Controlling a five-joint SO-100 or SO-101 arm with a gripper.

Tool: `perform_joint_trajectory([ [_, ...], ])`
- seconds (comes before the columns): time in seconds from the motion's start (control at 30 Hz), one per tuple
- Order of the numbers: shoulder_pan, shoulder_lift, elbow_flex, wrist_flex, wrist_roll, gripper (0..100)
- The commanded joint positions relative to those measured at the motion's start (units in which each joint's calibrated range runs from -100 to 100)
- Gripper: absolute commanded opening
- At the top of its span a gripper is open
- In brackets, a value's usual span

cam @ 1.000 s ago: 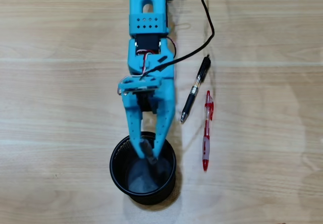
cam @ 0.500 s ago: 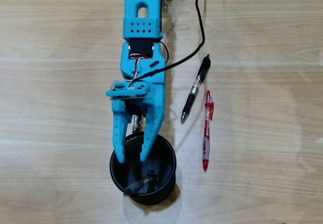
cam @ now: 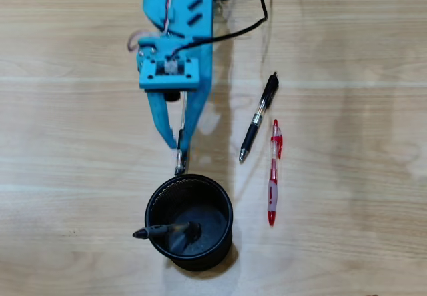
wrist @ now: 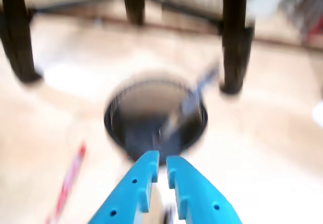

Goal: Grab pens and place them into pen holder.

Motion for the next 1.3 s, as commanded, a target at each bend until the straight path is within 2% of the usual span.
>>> perform_joint_trajectory([
  [0.0,0.27,-6.93,-2.32,18.46,2.15,2],
  [0.17,0.27,-8.95,-2.32,38.61,2.6,2],
  [0.27,0.36,-9.03,-0.07,43.95,2.6,2],
  [0.5,0.36,-7.77,7.14,42.57,2.55,2],
  [0.67,-0.19,0.12,7.42,29.05,2.6,3],
  [0.77,-0.19,4.41,7.42,25.35,2.35,3],
  [0.87,0.54,7.18,7.42,25.44,2.3,4],
  [1.0,1.63,9.53,7.33,25.35,2.25,12],
  [1.27,3.26,12.22,5.97,25.18,2.25,13],
])
